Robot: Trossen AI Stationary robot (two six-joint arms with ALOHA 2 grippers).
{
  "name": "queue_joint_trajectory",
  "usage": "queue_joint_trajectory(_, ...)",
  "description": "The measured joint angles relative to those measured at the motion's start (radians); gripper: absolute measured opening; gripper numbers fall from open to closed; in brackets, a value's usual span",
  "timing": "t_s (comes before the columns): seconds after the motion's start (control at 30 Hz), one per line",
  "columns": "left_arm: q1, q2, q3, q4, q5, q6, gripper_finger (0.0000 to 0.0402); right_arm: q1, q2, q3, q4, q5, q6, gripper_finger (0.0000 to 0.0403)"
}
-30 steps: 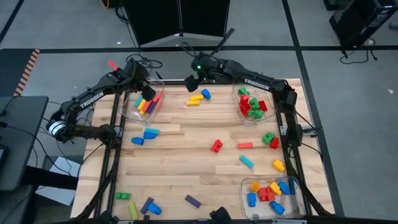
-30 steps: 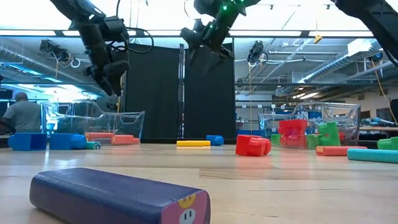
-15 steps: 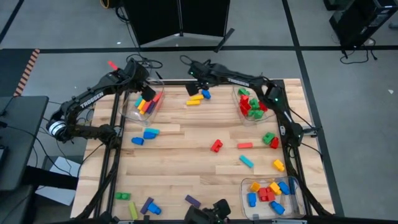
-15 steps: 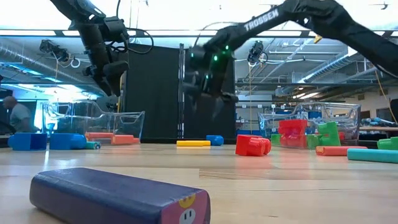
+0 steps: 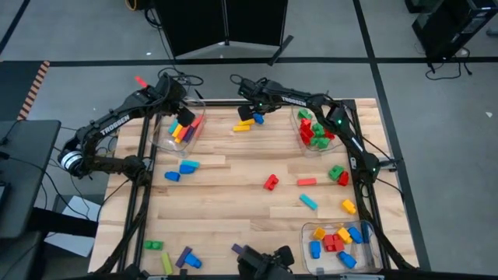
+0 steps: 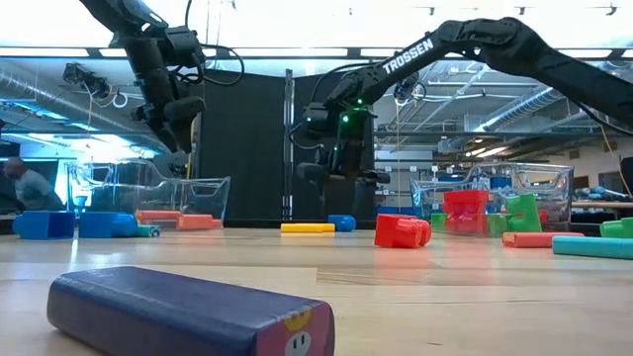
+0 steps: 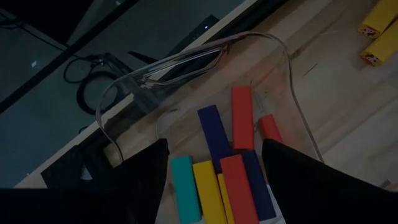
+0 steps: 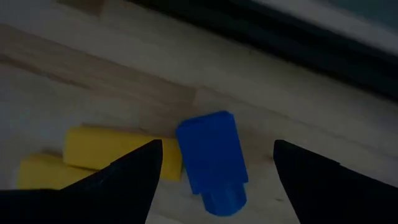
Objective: Sort blocks by size
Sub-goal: Put the blue 1 stud game piece into the bottom transparent bin
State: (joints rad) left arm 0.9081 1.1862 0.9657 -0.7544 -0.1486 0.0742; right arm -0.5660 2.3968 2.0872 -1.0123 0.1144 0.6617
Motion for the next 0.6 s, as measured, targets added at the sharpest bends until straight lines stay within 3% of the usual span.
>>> queue_joint_trajectory(0.17,0.000,0.000,0.000,0.000,0.000,0.000,0.0266,-0.023,0.033,0.002,-0.013,-0.135,0.009,0.0307)
queue_joint_trajectory(0.4,0.000,0.000,0.000,0.000,0.000,0.000,0.0266,-0.039,0.035,0.002,-0.013,-0.175,0.045,0.0278)
queue_joint_trajectory(0.6,0.000,0.000,0.000,-0.001,0.000,0.000,0.0266,-0.047,0.035,0.002,-0.017,-0.191,0.046,0.0208)
